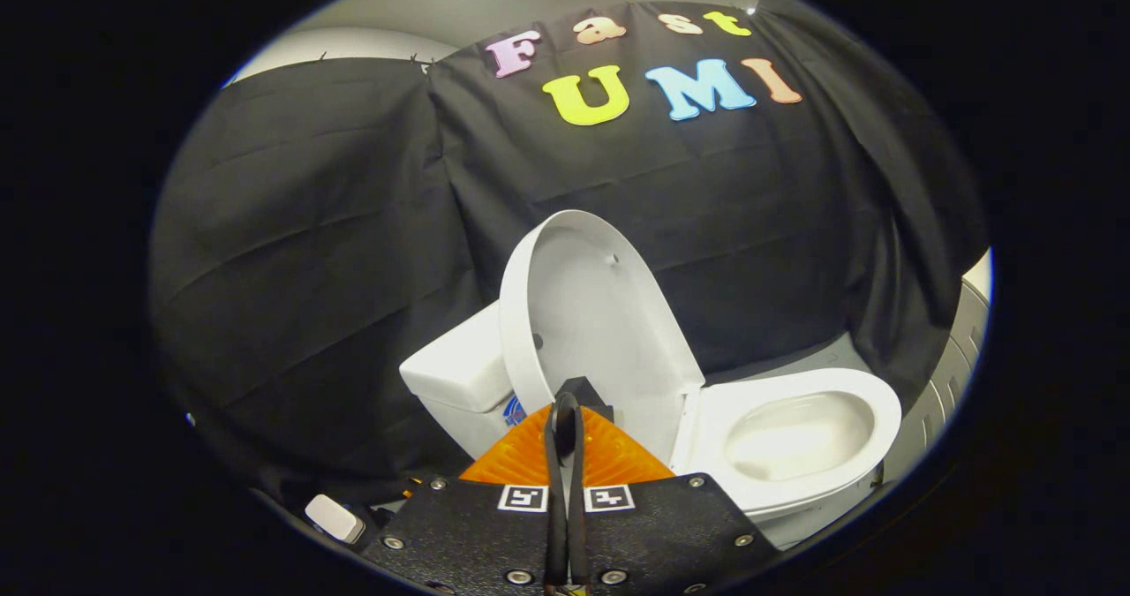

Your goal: Open the toilet lid.

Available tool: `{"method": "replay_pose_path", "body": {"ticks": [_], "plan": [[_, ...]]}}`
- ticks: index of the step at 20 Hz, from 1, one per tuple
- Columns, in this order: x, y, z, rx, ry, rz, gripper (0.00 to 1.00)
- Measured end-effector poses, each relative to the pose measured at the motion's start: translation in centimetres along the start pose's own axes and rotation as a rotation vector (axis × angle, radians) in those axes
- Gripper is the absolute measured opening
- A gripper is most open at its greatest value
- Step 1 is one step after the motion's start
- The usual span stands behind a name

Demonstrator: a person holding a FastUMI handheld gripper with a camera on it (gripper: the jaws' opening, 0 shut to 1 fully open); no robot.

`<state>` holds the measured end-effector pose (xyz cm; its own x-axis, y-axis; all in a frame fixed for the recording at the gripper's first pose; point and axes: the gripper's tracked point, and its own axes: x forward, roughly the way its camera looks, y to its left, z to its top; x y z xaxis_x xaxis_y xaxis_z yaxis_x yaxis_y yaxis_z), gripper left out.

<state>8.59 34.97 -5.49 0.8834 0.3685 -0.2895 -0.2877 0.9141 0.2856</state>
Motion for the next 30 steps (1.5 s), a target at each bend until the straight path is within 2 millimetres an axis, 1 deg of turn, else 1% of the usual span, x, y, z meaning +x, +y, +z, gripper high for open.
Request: {"method": "replay_pose_path", "body": {"ticks": [1, 2, 4, 6, 7, 8, 9, 10, 12, 13, 15, 18, 20, 22, 26, 28, 30], "plan": [[0.2, 0.0, 0.4, -0.006, -0.012, -0.002, 0.01], [-0.1, -0.2, -0.1, -0.013, -0.002, 0.004, 0.01], [-0.3, -0.4, 0.3, -0.047, -0.013, 0.006, 0.01], [-0.4, -0.2, 0.7, -0.063, -0.023, 0.035, 0.04], [-0.5, 0.4, 0.3, -0.048, -0.014, 0.081, 0.1], [-0.9, 0.6, 0.2, -0.033, -0.012, 0.103, 0.18], [-1.7, -0.2, 0.9, -0.031, -0.021, 0.099, 0.35], [-2.5, -1.1, 1.9, -0.038, -0.048, 0.082, 0.5], [-4.3, -2.5, 4.4, -0.063, -0.109, 0.062, 0.8], [-4.9, -2.9, 5.2, -0.069, -0.133, 0.063, 0.96], [-6.4, -4.2, 6.8, -0.061, -0.169, 0.06, 0.96], [-9.0, -7.4, 9.3, -0.053, -0.23, 0.018, 0.95], [-10.3, -9.4, 10.6, -0.054, -0.266, -0.015, 0.95], [-11.5, -11.2, 11.3, -0.076, -0.29, -0.048, 0.95], [-14.4, -14.2, 13.1, -0.161, -0.351, -0.119, 0.95], [-15.5, -15.8, 13.4, -0.191, -0.372, -0.156, 0.95], [-16.7, -17.1, 13.1, -0.2, -0.38, -0.188, 0.95]]}}
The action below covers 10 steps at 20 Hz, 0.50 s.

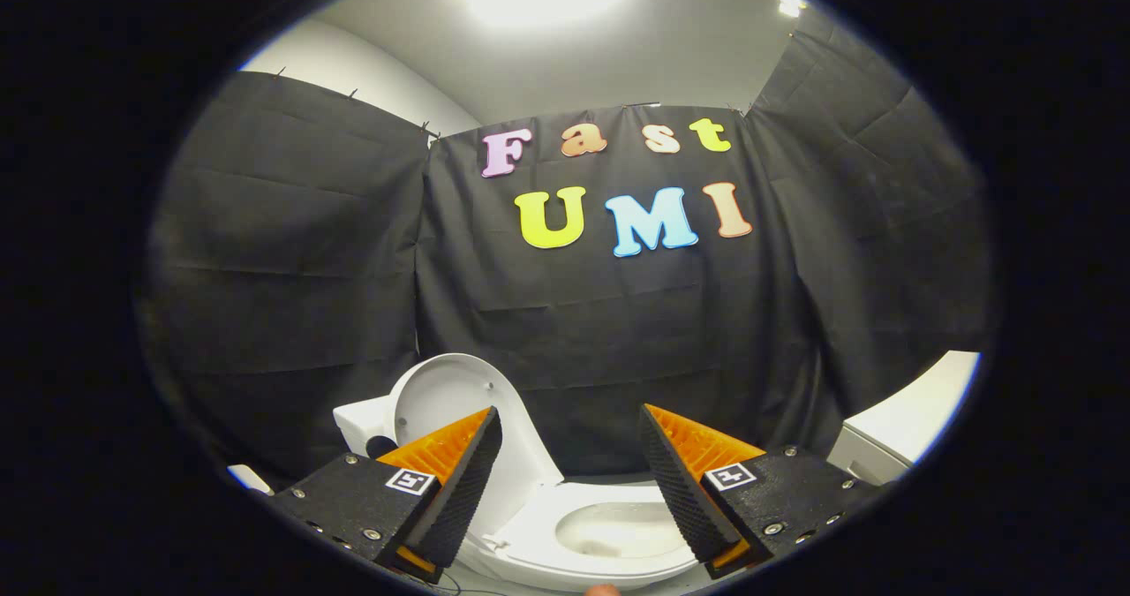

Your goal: Open the toilet lid.

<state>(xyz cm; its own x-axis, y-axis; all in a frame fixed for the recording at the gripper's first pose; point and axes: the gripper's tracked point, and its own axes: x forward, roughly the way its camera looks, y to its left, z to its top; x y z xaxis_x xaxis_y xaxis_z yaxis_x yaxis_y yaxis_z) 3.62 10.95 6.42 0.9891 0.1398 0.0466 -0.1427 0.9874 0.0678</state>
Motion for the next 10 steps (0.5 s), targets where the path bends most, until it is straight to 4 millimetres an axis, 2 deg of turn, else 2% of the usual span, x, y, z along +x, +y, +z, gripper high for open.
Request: {"method": "replay_pose_path", "body": {"ticks": [6, 10], "plan": [[-2.4, -4.8, 0.4, -0.073, -0.016, -0.126, 0.95], [-3.4, -7.4, -0.9, -0.097, -0.011, -0.21, 0.95]]}}
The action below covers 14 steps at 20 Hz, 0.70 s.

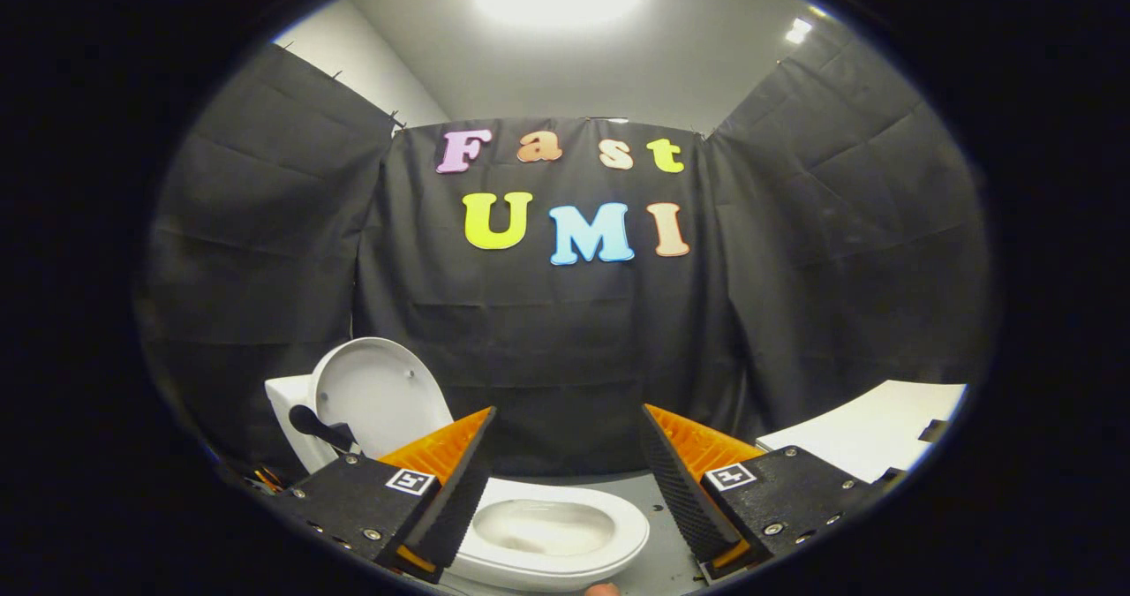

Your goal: Open the toilet lid.

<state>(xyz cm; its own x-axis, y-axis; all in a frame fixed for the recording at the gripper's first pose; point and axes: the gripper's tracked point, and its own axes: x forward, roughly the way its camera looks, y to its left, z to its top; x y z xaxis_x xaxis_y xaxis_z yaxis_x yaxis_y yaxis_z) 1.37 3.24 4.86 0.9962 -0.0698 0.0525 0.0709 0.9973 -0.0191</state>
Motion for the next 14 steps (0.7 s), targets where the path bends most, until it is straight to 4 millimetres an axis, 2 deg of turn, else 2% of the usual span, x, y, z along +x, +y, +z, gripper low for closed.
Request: {"method": "replay_pose_path", "body": {"ticks": [4, 6, 10, 14], "plan": [[-0.4, -1.5, -2.1, 0.028, 0.027, -0.065, 0.95], [-0.3, -1.4, -2.8, 0.047, 0.049, -0.073, 0.95], [-0.2, -1.8, -2.9, 0.029, 0.052, -0.081, 0.95], [-0.3, -1.3, -3.6, 0.023, 0.067, -0.072, 0.95]]}}
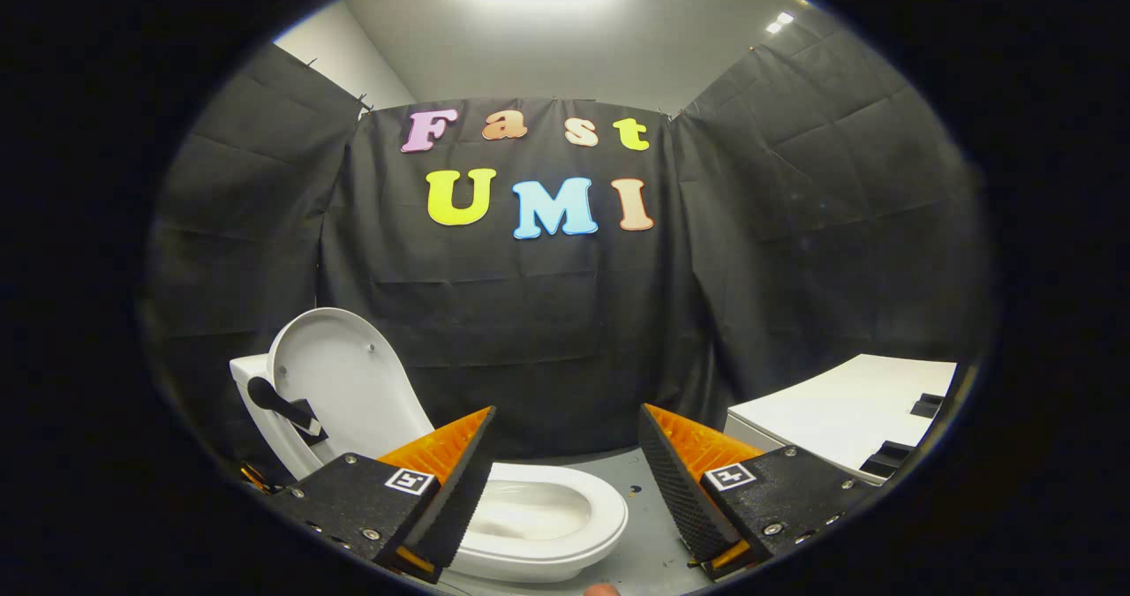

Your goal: Open the toilet lid.

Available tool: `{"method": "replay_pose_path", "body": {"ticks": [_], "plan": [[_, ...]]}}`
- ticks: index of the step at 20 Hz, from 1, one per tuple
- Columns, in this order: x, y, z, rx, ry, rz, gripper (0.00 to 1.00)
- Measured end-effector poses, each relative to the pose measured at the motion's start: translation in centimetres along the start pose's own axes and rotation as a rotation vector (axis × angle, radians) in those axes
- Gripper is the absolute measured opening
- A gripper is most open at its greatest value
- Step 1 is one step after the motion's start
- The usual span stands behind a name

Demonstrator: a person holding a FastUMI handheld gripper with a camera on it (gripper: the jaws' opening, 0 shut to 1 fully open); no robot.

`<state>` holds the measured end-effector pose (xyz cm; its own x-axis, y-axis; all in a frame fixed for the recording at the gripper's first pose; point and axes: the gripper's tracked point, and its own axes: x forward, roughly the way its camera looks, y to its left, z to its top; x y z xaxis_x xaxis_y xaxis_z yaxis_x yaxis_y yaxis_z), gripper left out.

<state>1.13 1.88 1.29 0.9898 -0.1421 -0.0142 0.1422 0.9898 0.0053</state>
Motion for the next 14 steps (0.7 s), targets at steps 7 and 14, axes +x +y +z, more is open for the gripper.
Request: {"method": "replay_pose_path", "body": {"ticks": [7, 14], "plan": [[-0.3, 0.7, 0.2, -0.008, -0.022, 0.029, 0.95], [-0.6, 1.1, 0.2, -0.014, -0.023, 0.045, 0.95]]}}
